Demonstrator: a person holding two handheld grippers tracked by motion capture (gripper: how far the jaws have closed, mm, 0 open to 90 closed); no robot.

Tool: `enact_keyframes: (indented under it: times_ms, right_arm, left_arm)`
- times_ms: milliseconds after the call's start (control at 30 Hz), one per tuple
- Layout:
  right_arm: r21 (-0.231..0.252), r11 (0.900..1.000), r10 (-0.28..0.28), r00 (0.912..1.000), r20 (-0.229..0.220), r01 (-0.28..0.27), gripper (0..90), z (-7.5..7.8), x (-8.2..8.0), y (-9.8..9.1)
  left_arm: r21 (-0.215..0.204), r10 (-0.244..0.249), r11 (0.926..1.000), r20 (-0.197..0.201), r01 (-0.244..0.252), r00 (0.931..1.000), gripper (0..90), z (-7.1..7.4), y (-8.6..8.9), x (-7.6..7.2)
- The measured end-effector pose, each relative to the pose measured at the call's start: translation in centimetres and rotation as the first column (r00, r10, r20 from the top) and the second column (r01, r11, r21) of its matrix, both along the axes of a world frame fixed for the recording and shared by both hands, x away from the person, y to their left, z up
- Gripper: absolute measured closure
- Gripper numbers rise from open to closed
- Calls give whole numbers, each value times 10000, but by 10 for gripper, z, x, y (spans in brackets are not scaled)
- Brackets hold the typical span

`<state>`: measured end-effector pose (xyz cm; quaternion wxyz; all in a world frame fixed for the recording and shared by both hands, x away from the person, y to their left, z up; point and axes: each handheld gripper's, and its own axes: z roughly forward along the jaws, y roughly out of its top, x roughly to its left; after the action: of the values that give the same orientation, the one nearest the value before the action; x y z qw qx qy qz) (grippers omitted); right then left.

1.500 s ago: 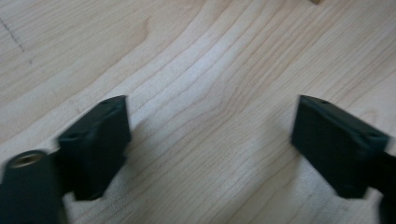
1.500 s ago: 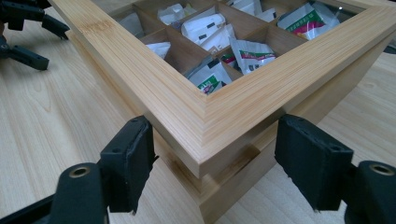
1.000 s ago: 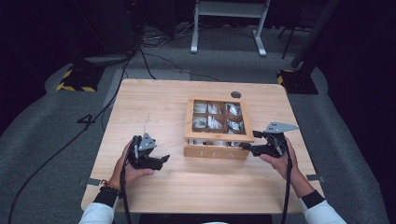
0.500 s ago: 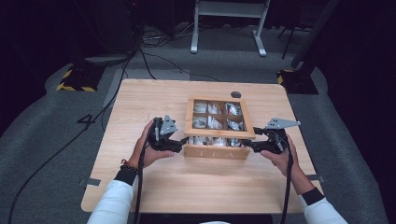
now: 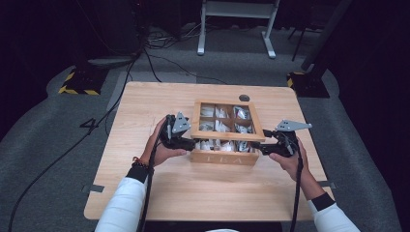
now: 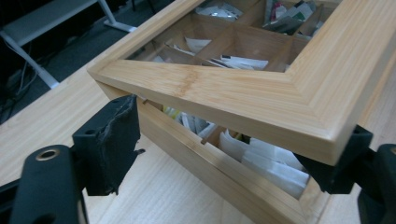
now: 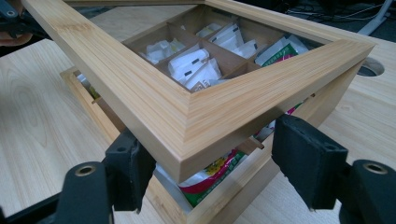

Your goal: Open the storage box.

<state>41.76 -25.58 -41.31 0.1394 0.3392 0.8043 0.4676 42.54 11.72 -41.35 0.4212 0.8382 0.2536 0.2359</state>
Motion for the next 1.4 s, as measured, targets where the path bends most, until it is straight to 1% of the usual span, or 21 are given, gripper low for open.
enact_keyframes:
  times_ms: [67, 167, 267, 333, 367, 400, 433, 533, 667, 733, 767, 833, 867, 1000, 1033, 1067, 1167, 1200, 1233, 1300, 1400]
  right_arm:
    - [132, 9999, -99, 9999, 38, 99, 324, 1, 1, 0]
    - [161, 9997, -167, 9998, 128, 164, 338, 2, 1, -1]
    - [278, 9995, -150, 9996, 234, 144, 343, 3, 1, -3]
    - [299, 9995, -124, 9995, 282, 116, 349, 5, 0, -4]
    - [282, 9996, -106, 9993, 363, 96, 349, 6, -1, -5]
    - [257, 9996, -83, 9992, 388, 73, 348, 7, -1, -6]
    - [193, 9998, -85, 9992, 389, 77, 347, 7, -2, -7]
    - [-17, 10000, -40, 9990, 452, 40, 345, 7, -4, -9]
    - [-229, 9997, -62, 9989, 463, 72, 343, 5, -7, -20]
    - [-339, 9993, -112, 9989, 460, 127, 342, 3, -8, -26]
    - [-426, 9990, -101, 9992, 398, 118, 341, 1, -9, -30]
    - [-805, 9965, -187, 9993, 335, 214, 339, -6, -11, -40]
    - [-805, 9965, -187, 9993, 335, 214, 339, -6, -11, -40]
    - [-1065, 9934, -397, 9990, 193, 415, 335, -15, -15, -55]
    - [-1090, 9931, -421, 9991, 84, 428, 334, -19, -17, -61]
    - [-1090, 9931, -421, 9991, 84, 428, 334, -19, -17, -61]
    - [-1189, 9916, -524, 9986, -43, 515, 334, -28, -19, -71]
    - [-1189, 9916, -524, 9986, -43, 515, 334, -28, -19, -71]
    - [-1247, 9908, -551, 9984, -150, 529, 333, -33, -21, -74]
    - [-1272, 9904, -573, 9982, -175, 547, 333, -34, -21, -75]
    - [-1349, 9898, -497, 9982, -343, 447, 329, -42, -23, -77]
  left_arm:
    - [52, 78, 10000, 211, -79, 9997, 207, 1, -2, 2]
    - [44, 68, 10000, 448, -70, 9990, 213, 4, -3, 4]
    - [146, 30, 9999, 630, -39, 9980, 222, 6, -4, 6]
    - [104, 72, 9999, 811, -81, 9967, 236, 8, -5, 5]
    - [31, 107, 9999, 931, -110, 9956, 244, 12, -5, 7]
    - [31, 107, 9999, 931, -110, 9956, 252, 12, -5, 7]
    - [-175, 112, 9998, 1015, -95, 9948, 272, 18, -5, 8]
    - [-192, 89, 9998, 1152, -68, 9933, 304, 24, -5, 9]
    - [-288, -30, 9996, 1139, 63, 9935, 344, 33, -6, 13]
    - [-362, -245, 9989, 1090, 286, 9937, 399, 37, -5, 15]
    - [-404, -311, 9985, 1113, 358, 9933, 438, 39, -5, 16]
    - [-464, -383, 9980, 1145, 439, 9927, 474, 42, -6, 17]
    - [-493, -407, 9977, 1146, 466, 9926, 474, 43, -6, 18]
    - [-536, -459, 9972, 1224, 528, 9914, 506, 50, -6, 23]
    - [-583, -458, 9969, 1229, 533, 9914, 516, 52, -6, 24]
    - [-642, -466, 9964, 1253, 549, 9910, 516, 53, -6, 26]
    - [-784, -356, 9958, 1336, 464, 9904, 541, 59, -6, 31]
    - [-784, -356, 9958, 1336, 464, 9904, 544, 59, -6, 31]
    - [-867, -331, 9952, 1337, 449, 9905, 545, 61, -6, 34]
    - [-1071, -336, 9931, 1275, 475, 9913, 547, 63, -5, 37]
    - [-1147, -435, 9918, 1138, 566, 9926, 547, 66, -4, 42]
